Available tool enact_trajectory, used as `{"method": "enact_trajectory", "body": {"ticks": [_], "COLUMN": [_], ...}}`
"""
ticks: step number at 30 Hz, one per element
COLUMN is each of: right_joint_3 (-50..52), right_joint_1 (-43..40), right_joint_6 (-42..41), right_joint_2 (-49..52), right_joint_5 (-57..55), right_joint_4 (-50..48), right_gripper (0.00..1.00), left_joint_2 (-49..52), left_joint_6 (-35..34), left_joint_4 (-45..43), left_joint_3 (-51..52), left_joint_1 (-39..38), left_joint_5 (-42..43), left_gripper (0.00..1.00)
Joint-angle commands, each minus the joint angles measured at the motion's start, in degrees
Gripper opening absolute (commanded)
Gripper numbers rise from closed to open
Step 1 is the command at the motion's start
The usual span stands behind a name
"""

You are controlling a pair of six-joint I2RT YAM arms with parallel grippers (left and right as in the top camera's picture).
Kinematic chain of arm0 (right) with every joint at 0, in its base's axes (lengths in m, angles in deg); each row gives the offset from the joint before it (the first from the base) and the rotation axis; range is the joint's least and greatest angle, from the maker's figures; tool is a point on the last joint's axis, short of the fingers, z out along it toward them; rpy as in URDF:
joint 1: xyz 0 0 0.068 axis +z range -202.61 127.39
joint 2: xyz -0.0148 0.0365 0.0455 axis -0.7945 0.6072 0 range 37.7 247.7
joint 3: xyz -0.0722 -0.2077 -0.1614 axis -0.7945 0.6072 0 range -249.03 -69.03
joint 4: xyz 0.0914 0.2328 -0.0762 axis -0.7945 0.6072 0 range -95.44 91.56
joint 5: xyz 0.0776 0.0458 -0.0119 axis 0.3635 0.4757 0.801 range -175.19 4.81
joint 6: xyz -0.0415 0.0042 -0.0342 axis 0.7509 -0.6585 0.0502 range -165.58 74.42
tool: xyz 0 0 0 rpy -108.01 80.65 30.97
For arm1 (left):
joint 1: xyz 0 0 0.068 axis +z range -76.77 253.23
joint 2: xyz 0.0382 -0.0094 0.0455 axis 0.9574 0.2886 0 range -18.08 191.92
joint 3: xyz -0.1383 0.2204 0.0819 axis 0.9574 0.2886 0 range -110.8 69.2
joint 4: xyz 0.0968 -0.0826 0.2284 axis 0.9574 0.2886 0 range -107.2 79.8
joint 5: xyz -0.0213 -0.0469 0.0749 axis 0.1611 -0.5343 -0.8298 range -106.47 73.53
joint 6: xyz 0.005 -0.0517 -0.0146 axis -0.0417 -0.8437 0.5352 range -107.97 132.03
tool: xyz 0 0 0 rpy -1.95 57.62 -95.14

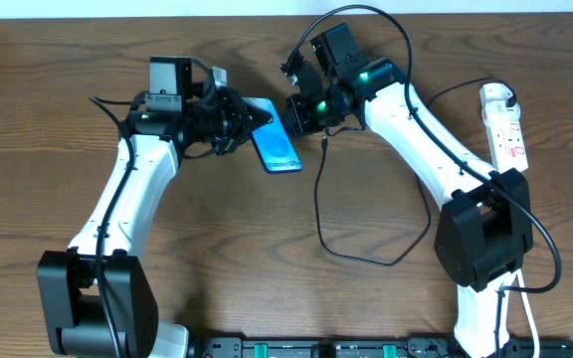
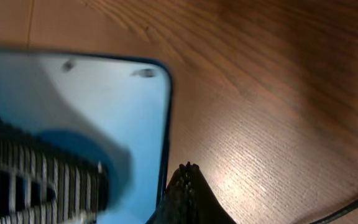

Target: Plug charger to phone and switch on socket

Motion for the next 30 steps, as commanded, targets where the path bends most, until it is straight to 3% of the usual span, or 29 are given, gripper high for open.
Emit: {"method": "enact_trajectory", "body": {"ticks": [1,30], "right_joint_3": [-1.11,-1.11], "right_joint_1": [2.99,6.32], "right_joint_6": [-1.14,-4.11], "right_joint_2": [-0.46,-0.46], "right_joint_5": [10.36,16.63], "right_joint_4": [-2.36,-5.42], "right_gripper": [0.01,0.01], "left_joint_2": [-0.04,-0.04], "left_joint_6": [-0.5,-0.72], "left_joint_4": [0.46,0.44], "left_joint_3": [-1.14,-1.14], "left_joint_1": [-4.33,-4.33], "left_joint_5": [5.73,2.49], "left_gripper": [0.07,0.13]}}
